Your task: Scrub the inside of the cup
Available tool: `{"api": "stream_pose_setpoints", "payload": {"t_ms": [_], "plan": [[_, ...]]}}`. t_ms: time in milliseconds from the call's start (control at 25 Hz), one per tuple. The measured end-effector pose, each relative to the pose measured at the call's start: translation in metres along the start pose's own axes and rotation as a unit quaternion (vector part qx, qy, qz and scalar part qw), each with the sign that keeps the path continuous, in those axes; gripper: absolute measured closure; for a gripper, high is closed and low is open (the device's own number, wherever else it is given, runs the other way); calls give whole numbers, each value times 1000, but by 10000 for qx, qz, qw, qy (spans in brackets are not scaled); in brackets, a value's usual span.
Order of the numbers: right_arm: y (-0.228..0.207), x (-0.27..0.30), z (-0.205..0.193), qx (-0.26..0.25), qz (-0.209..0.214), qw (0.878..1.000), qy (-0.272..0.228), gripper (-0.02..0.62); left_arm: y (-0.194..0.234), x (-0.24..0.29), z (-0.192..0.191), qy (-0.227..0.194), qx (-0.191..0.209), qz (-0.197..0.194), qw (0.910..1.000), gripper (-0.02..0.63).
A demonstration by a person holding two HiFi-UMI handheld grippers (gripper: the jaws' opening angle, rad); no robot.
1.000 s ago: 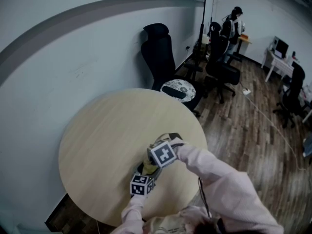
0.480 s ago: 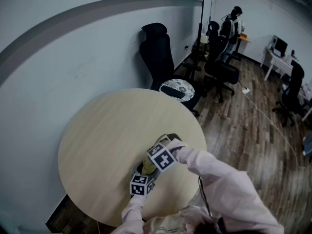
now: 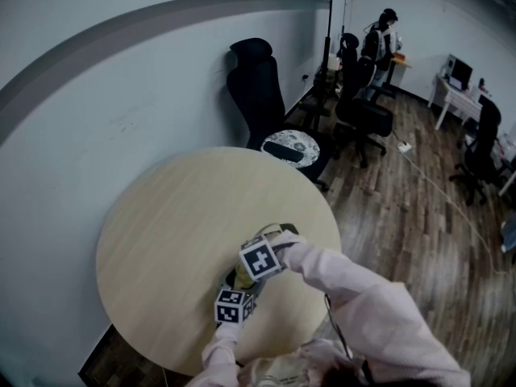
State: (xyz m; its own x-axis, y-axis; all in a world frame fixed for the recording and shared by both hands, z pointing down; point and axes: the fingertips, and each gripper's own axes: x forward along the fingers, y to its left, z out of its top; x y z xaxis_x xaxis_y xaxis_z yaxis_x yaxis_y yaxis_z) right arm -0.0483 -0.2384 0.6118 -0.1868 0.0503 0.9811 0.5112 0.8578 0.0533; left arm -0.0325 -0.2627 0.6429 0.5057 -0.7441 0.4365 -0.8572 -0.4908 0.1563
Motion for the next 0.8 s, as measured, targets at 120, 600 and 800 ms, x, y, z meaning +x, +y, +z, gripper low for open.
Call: {"api": "stream_pose_setpoints", "payload": {"t_ms": [120,600,800], "plan": [[6,2,-4,217,206,9995,130,571,0,1,-1,4,-4,3,10000,230],[1,10,-7,1078,574,9923,227,571,0,-1,0,-3,4,11,10000,230],[5,9,-3,1600,884,9831,-15,571,-1,-2,-1,-5,5,14,10000,230]]}}
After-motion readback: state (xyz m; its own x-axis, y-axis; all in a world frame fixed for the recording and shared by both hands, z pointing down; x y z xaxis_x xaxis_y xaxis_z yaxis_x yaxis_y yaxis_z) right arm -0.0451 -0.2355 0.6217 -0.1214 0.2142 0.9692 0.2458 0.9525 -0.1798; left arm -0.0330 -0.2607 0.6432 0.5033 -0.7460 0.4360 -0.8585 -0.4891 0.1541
